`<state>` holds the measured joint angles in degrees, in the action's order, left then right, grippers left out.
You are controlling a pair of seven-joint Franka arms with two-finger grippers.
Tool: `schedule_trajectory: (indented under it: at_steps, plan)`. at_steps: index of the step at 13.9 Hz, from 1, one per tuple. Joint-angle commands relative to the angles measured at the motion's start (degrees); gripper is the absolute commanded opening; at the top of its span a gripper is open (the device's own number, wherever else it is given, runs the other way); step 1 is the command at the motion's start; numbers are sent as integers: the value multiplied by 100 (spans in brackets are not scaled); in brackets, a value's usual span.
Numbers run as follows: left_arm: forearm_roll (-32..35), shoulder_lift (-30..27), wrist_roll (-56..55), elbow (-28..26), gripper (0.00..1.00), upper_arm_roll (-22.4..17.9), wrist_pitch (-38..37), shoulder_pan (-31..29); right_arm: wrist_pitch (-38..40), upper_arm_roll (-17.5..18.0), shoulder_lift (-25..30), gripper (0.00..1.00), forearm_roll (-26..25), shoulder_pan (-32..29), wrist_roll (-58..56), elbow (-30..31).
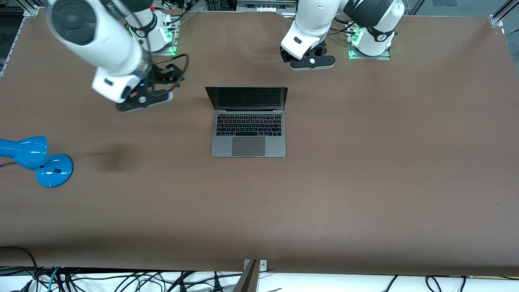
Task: Close laptop with both arms from behind
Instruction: 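Move both grippers forward toward the back of the open laptop lid, then lower both grippers behind the laptop lid on either side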
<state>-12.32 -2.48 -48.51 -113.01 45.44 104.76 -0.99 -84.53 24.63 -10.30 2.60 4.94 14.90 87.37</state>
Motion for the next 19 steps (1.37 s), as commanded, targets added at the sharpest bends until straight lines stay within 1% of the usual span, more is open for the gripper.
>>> schedule_trajectory:
  at_steps: [1, 2, 3, 4, 6, 8, 9, 10, 11, 14, 16, 18, 19]
  plan:
    - [-341, 18, -71, -99, 0, 106, 53, -15, -107, 305, -104, 100, 389, -29, 756, 113]
    - [-437, 80, -140, -99, 0, 114, 53, -6, -212, 401, -104, 99, 503, -29, 1056, 201]
    - [-499, 194, -185, -81, 0, 115, 62, -6, -240, 472, -130, 94, 592, -29, 1233, 280]
    - [-526, 317, -202, -55, 0, 123, 62, -6, -240, 516, -174, 80, 723, -29, 1313, 350]
    - [-605, 606, -395, -11, 0, 132, 88, 11, -240, 516, -227, 45, 1135, -20, 1331, 596]
    - [-640, 862, -449, 59, 0, 132, 97, 20, -240, 516, -254, 28, 1313, -20, 1322, 807]
    - [-658, 950, -475, 77, 0, 132, 97, 20, -231, 516, -315, 25, 1313, -20, 1322, 869]
    - [-658, 1038, -527, 86, 0, 132, 115, 29, -205, 525, -385, 19, 1313, -20, 1314, 904]
    - [-649, 1117, -545, 94, 0, 132, 228, 29, -213, 586, -429, 9, 1313, -20, 1322, 1027]
    - [-553, 1451, -615, 182, 0, 123, 518, 230, -257, 631, -604, 8, 1313, 76, 1331, 1160]
    - [-404, 1644, -712, 191, 0, 123, 817, 266, -284, 639, -789, 8, 1313, 103, 1322, 1168]
    - [-290, 1811, -712, 200, 0, 123, 932, 275, -327, 631, -939, 8, 1313, 103, 1305, 1247]
    - [-176, 1899, -721, 200, 0, 123, 967, 275, -406, 631, -974, 5, 1313, 103, 1279, 1308]
